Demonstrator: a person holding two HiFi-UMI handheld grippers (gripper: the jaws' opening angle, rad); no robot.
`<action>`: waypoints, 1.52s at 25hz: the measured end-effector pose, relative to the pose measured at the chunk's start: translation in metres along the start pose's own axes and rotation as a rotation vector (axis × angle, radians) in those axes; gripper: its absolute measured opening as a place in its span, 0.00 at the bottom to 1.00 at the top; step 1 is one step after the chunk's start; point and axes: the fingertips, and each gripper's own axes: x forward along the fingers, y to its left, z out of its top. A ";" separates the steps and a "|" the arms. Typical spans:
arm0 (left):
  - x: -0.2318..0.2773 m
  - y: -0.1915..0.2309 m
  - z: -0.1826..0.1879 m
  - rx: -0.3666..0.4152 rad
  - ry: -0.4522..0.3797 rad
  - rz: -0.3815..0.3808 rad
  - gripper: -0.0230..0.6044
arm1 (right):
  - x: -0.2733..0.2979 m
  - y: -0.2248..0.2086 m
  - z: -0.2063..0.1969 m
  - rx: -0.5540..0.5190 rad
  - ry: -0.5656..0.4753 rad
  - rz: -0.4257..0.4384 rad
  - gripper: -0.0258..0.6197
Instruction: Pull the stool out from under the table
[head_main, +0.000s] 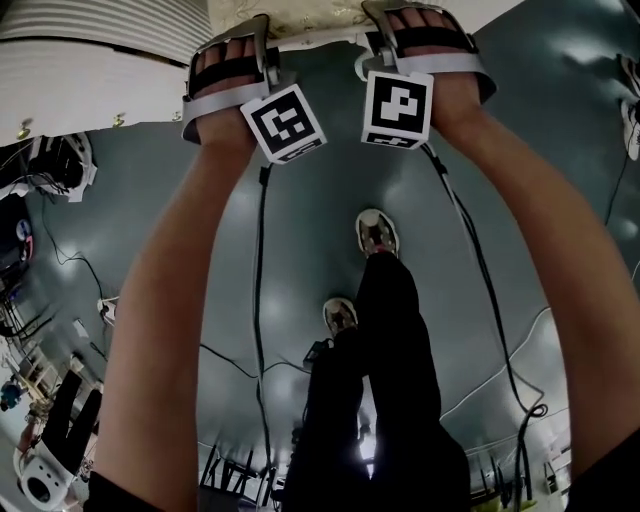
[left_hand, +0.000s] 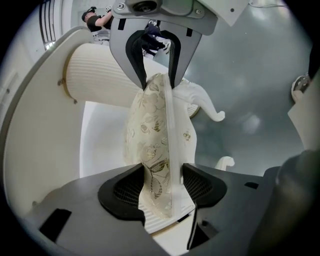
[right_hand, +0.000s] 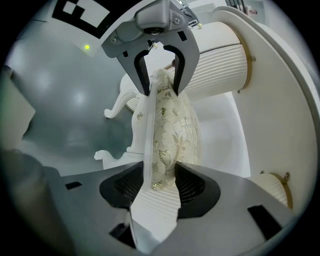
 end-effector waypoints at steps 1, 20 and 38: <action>-0.009 -0.007 0.002 -0.017 -0.014 -0.007 0.44 | -0.007 0.007 0.003 -0.002 0.003 0.007 0.35; -0.118 -0.079 -0.009 -0.016 -0.044 -0.038 0.42 | -0.106 0.082 0.037 0.041 0.041 0.053 0.33; -0.194 -0.134 0.008 -0.105 -0.106 -0.064 0.42 | -0.177 0.141 0.048 0.057 0.035 0.074 0.33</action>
